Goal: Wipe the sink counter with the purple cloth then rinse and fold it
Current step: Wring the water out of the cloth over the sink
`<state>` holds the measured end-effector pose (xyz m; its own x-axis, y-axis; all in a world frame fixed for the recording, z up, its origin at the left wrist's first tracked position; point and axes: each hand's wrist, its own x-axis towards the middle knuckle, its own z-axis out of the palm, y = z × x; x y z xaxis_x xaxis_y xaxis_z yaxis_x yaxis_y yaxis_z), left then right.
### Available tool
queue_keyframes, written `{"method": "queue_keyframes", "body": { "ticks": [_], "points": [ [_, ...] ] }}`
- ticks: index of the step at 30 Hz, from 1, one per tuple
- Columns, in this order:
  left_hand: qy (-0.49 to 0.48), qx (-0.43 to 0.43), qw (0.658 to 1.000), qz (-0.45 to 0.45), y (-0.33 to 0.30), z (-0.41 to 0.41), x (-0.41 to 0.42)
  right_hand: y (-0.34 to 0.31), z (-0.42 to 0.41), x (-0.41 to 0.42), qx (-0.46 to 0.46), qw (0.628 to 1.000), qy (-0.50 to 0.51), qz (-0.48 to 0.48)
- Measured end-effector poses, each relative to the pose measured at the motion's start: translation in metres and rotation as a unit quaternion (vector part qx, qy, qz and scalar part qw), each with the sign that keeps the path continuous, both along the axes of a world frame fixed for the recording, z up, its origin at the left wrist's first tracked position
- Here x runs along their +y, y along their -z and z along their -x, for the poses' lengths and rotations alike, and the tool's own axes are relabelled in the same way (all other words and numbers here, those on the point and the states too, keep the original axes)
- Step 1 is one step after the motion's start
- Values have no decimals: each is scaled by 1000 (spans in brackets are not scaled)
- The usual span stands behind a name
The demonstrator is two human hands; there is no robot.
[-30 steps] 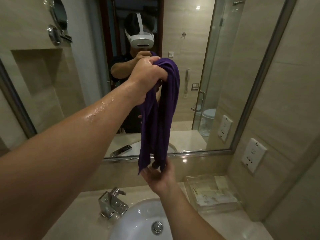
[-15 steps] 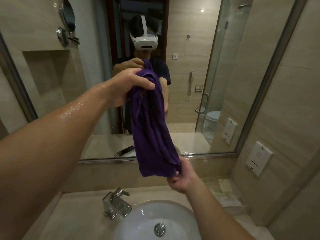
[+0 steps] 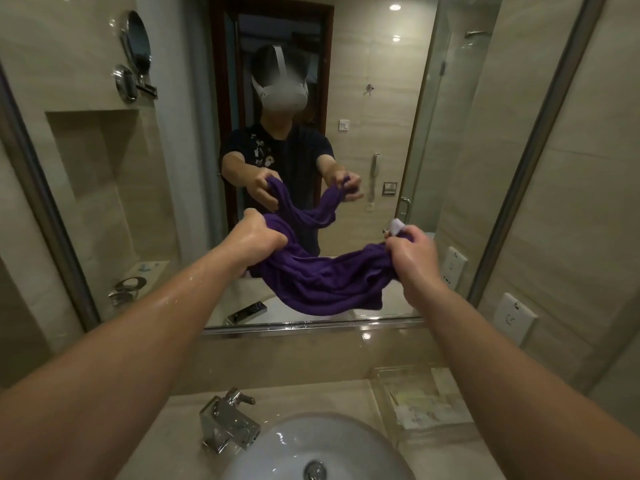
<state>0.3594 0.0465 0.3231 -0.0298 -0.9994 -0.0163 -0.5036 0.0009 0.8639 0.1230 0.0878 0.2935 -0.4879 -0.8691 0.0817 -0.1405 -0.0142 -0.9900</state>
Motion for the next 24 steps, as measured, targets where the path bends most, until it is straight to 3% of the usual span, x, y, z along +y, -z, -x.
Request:
{"method": "queue_keyframes", "body": {
  "ticks": [4,7,9,12,14,18,20,22,24],
  "points": [
    [72,-5,992,104,-17,26,12,-42,-35,2,107,990,-29,92],
    [125,130,972,151,-30,47,20,-59,-64,7,116,979,-57,158],
    [144,265,946,120,-34,58,26,-66,-77,9,61,979,-46,190],
    [172,423,889,33,-36,70,44,-74,-84,10,-95,981,-73,150],
    [177,451,875,-11,-31,72,48,-68,-85,10,-104,981,-120,115],
    [182,423,885,-60,-20,49,39,-45,-79,11,-72,987,-132,63],
    [127,421,897,-40,-12,38,33,-41,-73,10,-83,990,-101,56],
    [-14,471,882,-15,8,27,24,-38,-68,8,-130,986,-85,55],
    [-67,490,861,-117,39,21,22,-38,-64,7,-163,978,-101,76]
  ]
}}
